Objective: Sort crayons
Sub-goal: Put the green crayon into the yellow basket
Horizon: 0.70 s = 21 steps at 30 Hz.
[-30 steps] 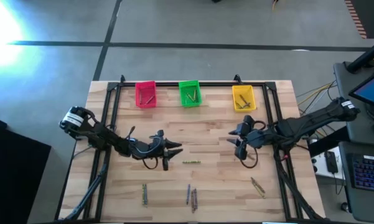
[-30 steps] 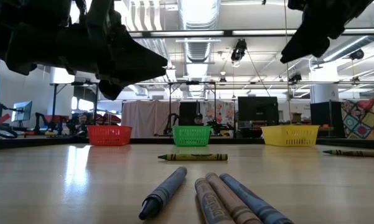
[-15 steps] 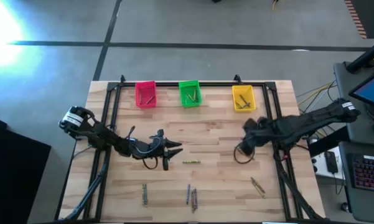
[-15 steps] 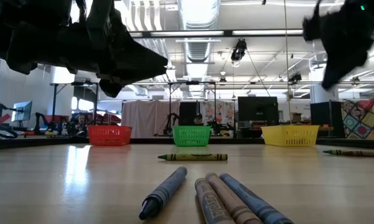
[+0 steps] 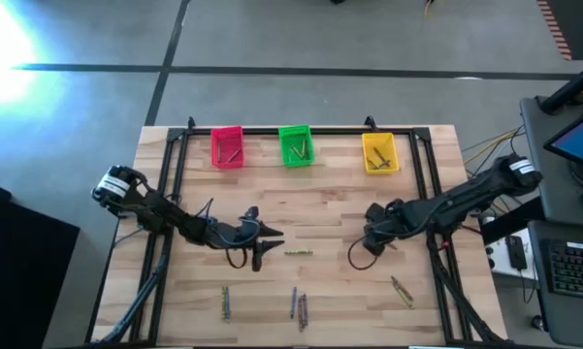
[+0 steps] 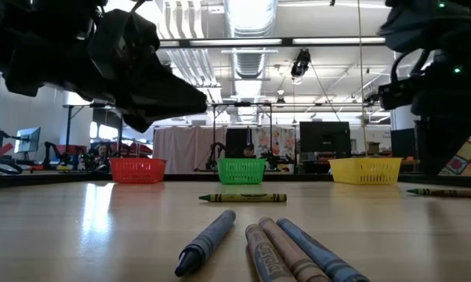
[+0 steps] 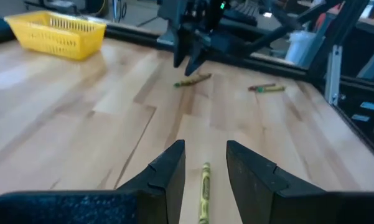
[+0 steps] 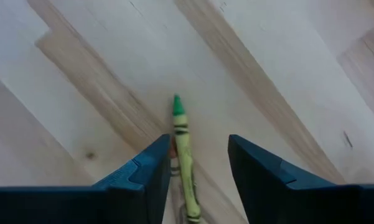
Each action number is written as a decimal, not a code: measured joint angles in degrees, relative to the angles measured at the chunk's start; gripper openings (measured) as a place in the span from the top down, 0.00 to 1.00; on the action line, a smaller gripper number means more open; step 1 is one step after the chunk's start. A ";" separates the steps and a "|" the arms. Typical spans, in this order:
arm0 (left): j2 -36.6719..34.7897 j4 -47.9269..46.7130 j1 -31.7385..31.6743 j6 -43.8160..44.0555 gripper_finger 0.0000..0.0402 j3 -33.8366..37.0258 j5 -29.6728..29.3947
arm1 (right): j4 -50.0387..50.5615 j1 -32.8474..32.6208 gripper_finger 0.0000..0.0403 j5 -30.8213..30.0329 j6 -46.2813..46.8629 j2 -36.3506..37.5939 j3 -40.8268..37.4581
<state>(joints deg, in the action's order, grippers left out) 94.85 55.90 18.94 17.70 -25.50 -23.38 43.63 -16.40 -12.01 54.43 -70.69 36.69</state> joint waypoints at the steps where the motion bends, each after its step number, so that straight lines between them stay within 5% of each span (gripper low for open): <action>1: 0.00 -0.51 0.00 0.31 0.75 0.01 0.01 | -0.25 0.27 0.62 0.19 -0.32 -0.43 0.39; 12: 0.00 -1.01 0.00 0.84 0.75 0.00 0.04 | -4.58 0.55 0.70 1.50 -1.56 -7.26 0.18; 21: 0.00 -2.40 0.09 1.90 0.75 0.02 0.42 | -5.81 0.57 0.89 1.93 -4.23 -9.18 0.50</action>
<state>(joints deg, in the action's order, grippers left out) 94.85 53.50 19.03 19.59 -25.47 -22.96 37.82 -15.84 -10.09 50.20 -79.87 37.19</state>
